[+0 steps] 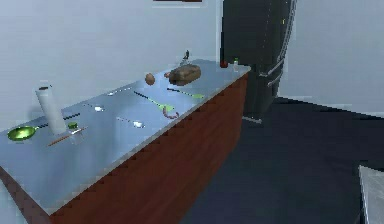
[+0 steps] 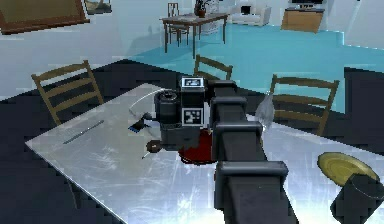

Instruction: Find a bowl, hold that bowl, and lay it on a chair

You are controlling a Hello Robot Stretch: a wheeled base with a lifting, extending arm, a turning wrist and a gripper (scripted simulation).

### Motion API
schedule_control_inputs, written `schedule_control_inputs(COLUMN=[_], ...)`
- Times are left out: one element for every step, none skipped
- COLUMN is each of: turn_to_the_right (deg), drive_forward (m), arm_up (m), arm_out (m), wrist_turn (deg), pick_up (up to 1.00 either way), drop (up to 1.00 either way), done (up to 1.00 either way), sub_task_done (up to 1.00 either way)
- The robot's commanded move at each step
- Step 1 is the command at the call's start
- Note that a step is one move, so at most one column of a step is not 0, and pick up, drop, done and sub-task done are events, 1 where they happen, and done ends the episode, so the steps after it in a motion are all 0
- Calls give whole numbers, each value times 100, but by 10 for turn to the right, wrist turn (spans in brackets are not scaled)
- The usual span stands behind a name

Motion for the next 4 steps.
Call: schedule_control_inputs(turn_to_the_right=[0,0,0,0], drive_forward=[0,0,0,0], arm_up=[0,0,0,0], arm_out=[0,0,0,-16], wrist_turn=[-450,-450,-270,0], pick_up=[0,0,0,0], drop=[0,0,0,0], done=[0,0,0,0], sub_task_done=[0,0,0,0])
